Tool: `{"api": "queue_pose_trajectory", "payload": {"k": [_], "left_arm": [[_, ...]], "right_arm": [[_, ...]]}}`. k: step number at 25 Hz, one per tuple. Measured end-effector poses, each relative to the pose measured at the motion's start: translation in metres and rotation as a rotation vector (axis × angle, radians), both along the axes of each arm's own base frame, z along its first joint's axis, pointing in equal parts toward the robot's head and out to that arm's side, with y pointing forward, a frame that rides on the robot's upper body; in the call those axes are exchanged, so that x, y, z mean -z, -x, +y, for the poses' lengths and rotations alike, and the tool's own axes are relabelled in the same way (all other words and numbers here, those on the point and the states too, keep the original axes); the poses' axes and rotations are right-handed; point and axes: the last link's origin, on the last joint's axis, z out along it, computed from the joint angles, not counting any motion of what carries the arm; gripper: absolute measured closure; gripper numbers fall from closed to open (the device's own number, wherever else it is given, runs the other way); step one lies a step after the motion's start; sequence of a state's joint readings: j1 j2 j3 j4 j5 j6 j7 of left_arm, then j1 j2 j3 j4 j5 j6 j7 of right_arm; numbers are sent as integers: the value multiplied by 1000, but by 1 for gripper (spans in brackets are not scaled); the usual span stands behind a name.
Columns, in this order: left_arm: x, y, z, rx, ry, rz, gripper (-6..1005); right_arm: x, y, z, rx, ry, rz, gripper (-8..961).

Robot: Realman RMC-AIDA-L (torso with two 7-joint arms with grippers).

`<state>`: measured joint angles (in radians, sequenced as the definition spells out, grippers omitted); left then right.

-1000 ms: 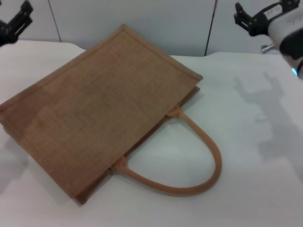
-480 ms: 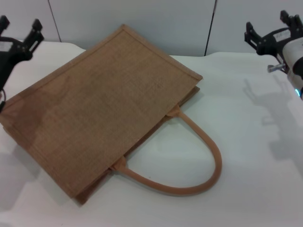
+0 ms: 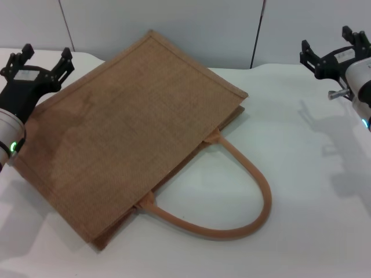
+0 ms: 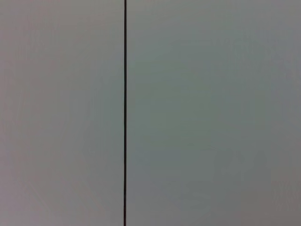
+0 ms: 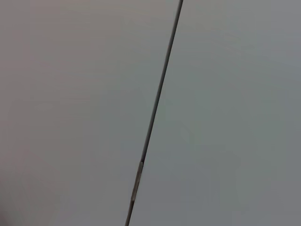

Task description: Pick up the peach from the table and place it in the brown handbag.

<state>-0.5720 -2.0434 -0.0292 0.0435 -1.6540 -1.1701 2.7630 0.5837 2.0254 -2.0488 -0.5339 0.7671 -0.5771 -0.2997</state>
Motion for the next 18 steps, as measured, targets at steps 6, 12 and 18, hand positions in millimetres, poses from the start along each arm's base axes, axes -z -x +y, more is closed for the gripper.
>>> {"api": "queue_pose_trajectory", "payload": {"k": [6, 12, 18], "left_arm": [[4, 1, 0, -17, 4, 0, 143], [3, 2, -1, -26, -5, -1, 147], [3, 4, -1, -29, -3, 9, 147]], "right_arm": [[-1, -4, 0, 11, -2, -3, 61], [-2, -6, 0, 17, -4, -6, 61], [-2, -6, 1, 18, -6, -3, 61]]}}
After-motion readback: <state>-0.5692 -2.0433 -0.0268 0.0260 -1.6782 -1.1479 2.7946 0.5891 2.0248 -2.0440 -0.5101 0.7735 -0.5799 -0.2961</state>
